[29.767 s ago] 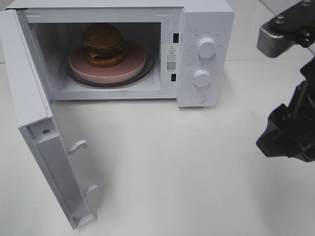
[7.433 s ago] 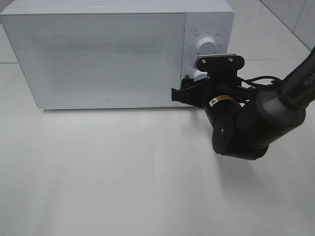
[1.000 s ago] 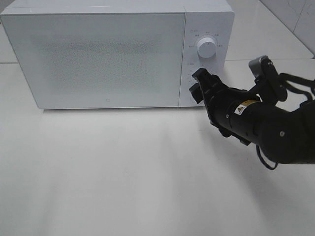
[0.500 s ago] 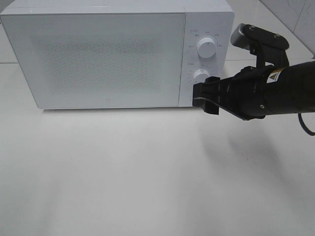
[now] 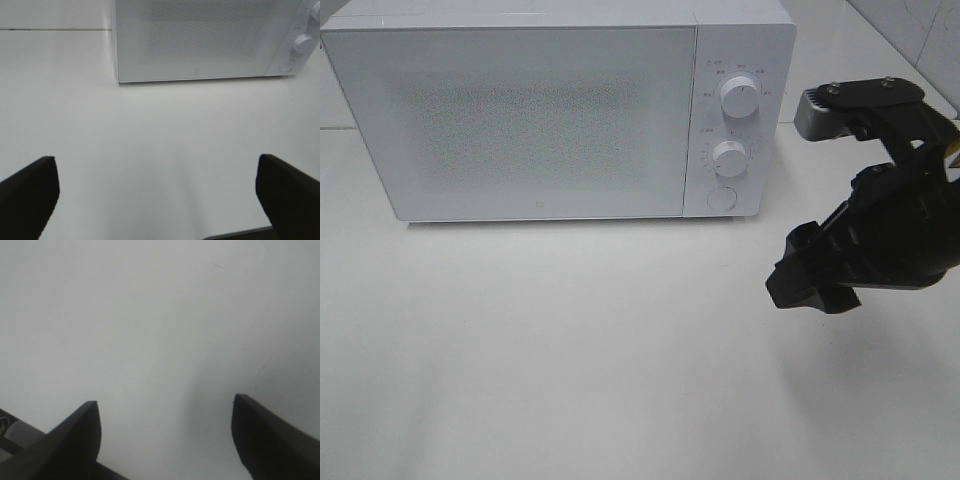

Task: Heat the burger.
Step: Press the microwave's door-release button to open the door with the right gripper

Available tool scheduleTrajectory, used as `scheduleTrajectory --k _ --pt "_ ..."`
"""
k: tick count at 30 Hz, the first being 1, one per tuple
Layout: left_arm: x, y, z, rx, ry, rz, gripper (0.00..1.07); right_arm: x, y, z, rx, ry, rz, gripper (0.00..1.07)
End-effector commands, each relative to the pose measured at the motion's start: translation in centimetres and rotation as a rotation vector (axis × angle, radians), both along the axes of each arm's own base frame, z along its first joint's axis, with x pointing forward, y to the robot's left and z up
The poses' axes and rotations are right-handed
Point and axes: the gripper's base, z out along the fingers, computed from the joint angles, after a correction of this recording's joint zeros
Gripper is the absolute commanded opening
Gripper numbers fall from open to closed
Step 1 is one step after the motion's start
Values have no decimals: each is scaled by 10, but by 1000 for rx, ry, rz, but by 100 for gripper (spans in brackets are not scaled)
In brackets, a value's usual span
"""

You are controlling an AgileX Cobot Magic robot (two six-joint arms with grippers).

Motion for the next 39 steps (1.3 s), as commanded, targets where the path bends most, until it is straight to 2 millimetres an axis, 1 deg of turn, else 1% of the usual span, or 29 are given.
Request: scheduleTrajectory --k 1,3,4,7,9,10,11,13,14,15,16,17,18,19,20,21,23,24,26,27,28,30,32,33,34,36,37,38,39 --pt "-2 0 0 -3 -22 2 100 -7 -5 11 -10 -14 23 74" --pt "-2 0 0 -3 -22 2 100 -18 -10 22 -3 -21 26 77" --pt "-2 0 0 -3 -22 2 100 -18 -10 22 -3 -21 26 77" --pt "-2 0 0 -3 -22 2 100 -28 -16 29 -6 -18 30 77" --pt "-2 0 0 -3 -22 2 100 -42 -23 39 13 -52 32 77" --pt "-2 0 0 -3 -22 2 100 -42 -23 39 13 -52 32 77" --pt "-2 0 0 -3 -22 2 100 -52 -30 46 24 -103 31 77" --pt "-2 0 0 -3 -22 2 100 -55 -33 49 26 -125 26 77" --pt "-2 0 0 -3 -22 2 100 -61 -43 51 39 -159 -15 77" --pt "-2 0 0 -3 -22 2 100 -61 -43 51 39 -159 -15 77" --pt "-2 0 0 -3 -22 2 100 -64 -50 52 44 -175 -45 77" --pt "-2 0 0 -3 -22 2 100 -72 -62 55 51 -207 -109 77" --pt "-2 0 0 -3 -22 2 100 -72 -62 55 51 -207 -109 77" --pt "-2 0 0 -3 -22 2 100 -79 -73 57 52 -235 -172 77" --pt "-2 0 0 -3 -22 2 100 -83 -78 58 56 -256 -202 77" --pt "-2 0 0 -3 -22 2 100 -83 -78 58 56 -256 -202 77" --pt "-2 0 0 -3 -22 2 100 -97 -87 59 69 -318 -261 77" --pt "-2 0 0 -3 -22 2 100 -97 -87 59 69 -318 -261 77" --pt "-2 0 0 -3 -22 2 100 -112 -94 57 78 -371 -310 77" --pt "-2 0 0 -3 -22 2 100 -112 -94 57 78 -371 -310 77" --pt "-2 0 0 -3 -22 2 100 -123 -98 54 76 -391 -343 77" --pt "-2 0 0 -3 -22 2 100 -128 -100 52 75 -392 -353 77" --pt "-2 0 0 -3 -22 2 100 -142 -102 47 88 -407 -381 77" --pt "-2 0 0 -3 -22 2 100 -142 -102 47 88 -407 -381 77" --pt "-2 0 0 -3 -22 2 100 -150 -102 49 110 -445 -389 77" --pt "-2 0 0 -3 -22 2 100 -154 -102 50 122 -464 -396 77" --pt "-2 0 0 -3 -22 2 100 -161 -103 51 129 -495 -395 77" --pt "-2 0 0 -3 -22 2 100 -161 -103 51 129 -495 -395 77" --pt "-2 0 0 -3 -22 2 100 -169 -104 50 132 -512 -393 77"
